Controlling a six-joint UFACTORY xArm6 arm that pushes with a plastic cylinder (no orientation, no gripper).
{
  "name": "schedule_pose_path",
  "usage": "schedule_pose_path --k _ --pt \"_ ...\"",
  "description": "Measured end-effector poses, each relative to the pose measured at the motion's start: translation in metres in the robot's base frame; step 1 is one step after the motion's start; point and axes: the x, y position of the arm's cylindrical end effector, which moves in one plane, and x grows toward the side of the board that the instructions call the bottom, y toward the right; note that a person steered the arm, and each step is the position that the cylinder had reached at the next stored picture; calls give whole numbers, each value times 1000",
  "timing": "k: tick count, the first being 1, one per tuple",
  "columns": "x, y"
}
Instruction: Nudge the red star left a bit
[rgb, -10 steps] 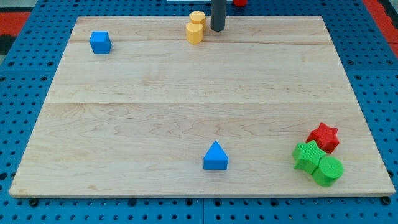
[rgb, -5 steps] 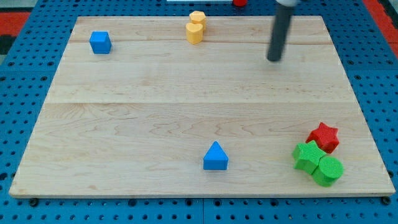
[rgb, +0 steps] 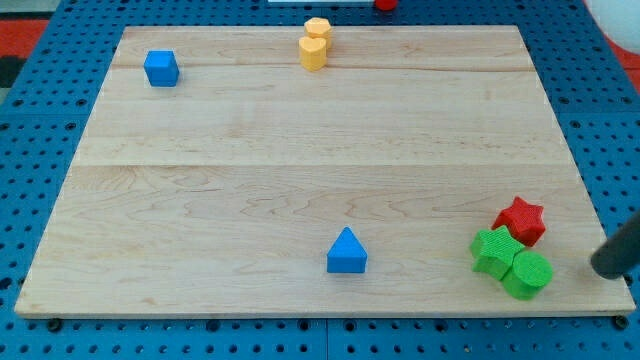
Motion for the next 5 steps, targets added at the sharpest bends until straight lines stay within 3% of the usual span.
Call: schedule_pose_path --k 2,5 --pt "-38 -27" --pt "-10 -93"
